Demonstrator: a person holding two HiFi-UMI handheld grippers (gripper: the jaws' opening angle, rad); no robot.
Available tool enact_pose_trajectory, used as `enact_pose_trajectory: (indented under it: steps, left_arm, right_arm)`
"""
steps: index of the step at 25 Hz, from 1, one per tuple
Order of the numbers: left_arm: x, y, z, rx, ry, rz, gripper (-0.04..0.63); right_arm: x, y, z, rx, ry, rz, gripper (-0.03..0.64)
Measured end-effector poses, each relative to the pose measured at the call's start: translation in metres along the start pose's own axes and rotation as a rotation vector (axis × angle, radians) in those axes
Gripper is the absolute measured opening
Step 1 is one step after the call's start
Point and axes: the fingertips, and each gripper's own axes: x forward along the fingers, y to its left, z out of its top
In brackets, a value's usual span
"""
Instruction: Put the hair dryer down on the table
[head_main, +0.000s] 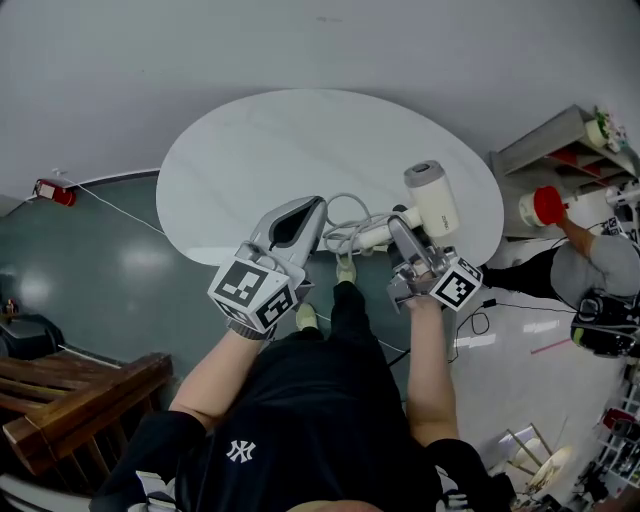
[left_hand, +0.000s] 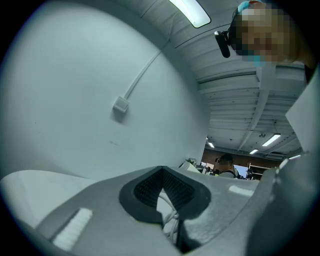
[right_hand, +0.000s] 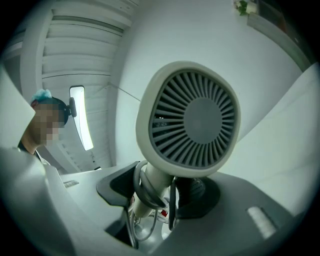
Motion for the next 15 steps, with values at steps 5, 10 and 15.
enact_pose_trajectory:
  steps: [5,10,15]
  left_arm:
    - [0.035,0.028,-0.013,-0.025,0.041,0.028,0.000]
    - [0.081,0.049,-0.041,-0.042,0.107,0.067,0.000]
    - [0.124,0.066,-0.067,-0.041,0.157,0.096,0.000]
  right_arm:
    - [0.028,-0.052,0.000,0.078,0.021,-0.024,0.244]
    - [0.041,-0.120,0.000,0.171,0.048,-0.069,0.242]
    - [0.047,-0.192,-0.004,0.245,0.065,-0.156,0.241]
